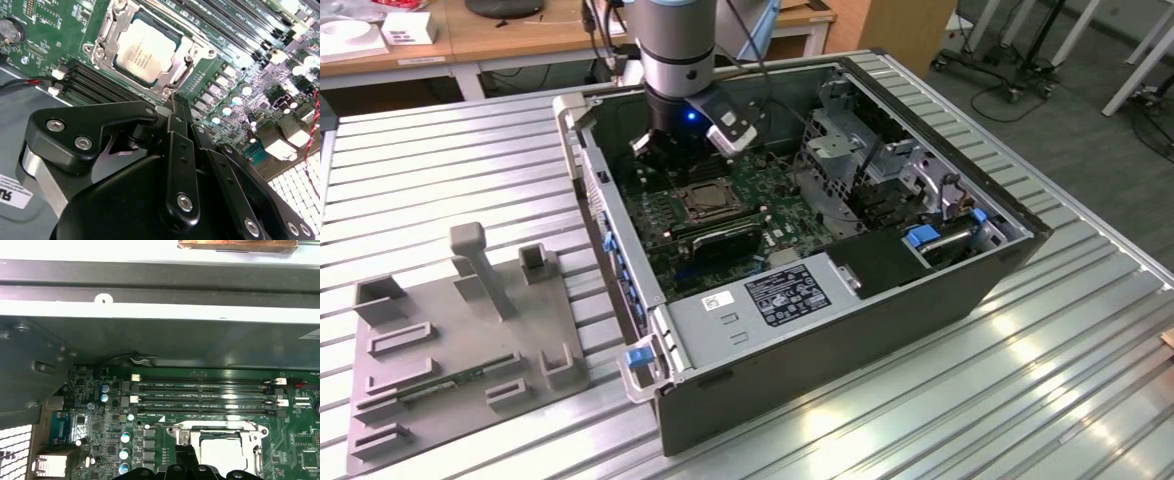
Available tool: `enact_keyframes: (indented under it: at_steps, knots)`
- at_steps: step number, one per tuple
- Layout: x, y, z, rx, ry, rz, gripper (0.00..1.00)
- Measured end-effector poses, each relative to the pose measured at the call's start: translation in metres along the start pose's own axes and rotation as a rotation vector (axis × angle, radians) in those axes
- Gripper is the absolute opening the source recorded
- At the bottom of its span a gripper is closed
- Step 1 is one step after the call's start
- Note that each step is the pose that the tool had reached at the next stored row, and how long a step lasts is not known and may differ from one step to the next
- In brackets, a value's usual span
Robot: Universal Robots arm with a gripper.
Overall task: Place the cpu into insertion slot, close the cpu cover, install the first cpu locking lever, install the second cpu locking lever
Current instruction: 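Install the first cpu locking lever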
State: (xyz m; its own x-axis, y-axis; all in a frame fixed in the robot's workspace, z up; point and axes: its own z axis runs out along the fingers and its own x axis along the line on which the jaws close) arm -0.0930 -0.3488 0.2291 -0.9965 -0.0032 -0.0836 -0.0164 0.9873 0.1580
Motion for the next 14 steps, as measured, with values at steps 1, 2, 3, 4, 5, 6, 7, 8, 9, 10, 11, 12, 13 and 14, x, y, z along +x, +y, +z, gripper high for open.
enact_keyframes:
  at_steps: [1,2,3,4,5,6,7,8,9,10,11,12,13,14]
  knots:
    - [0.0004,0.0001,0.0,-0.0001,-0.0003,0.0,0.1]
    - [0.0004,0.0001,0.0,-0.0001,-0.0003,0.0,0.1]
    - [0.0004,0.0001,0.0,-0.0001,-0.0004,0.0,0.1]
    - [0.0005,0.0,-0.0002,-0.0006,-0.0002,0.0,0.1]
    - [0.0005,0.0001,-0.0011,-0.0015,-0.0002,0.0,0.1]
    - [0.0004,0.0004,-0.0025,-0.0015,-0.0002,0.0,0.1]
    - [0.0002,0.0006,-0.0039,-0.0018,-0.0004,0.0,0.1]
    - [0.0,0.0009,-0.0057,-0.0017,-0.0004,0.0,0.1]
    - [-0.0001,0.0012,-0.0075,-0.0017,-0.0003,0.0,0.1]
    - [-0.0003,0.0015,-0.0093,-0.0016,-0.0003,0.0,0.1]
    - [-0.0004,0.0018,-0.0112,-0.0016,-0.0002,0.0,0.1]
    - [-0.0006,0.0021,-0.0129,-0.0017,-0.0003,0.0,0.1]
    - [-0.0007,0.0023,-0.0143,-0.0017,-0.0003,0.0,0.1]
    - [-0.0008,0.0024,-0.0148,-0.0018,-0.0004,0.0,0.1]
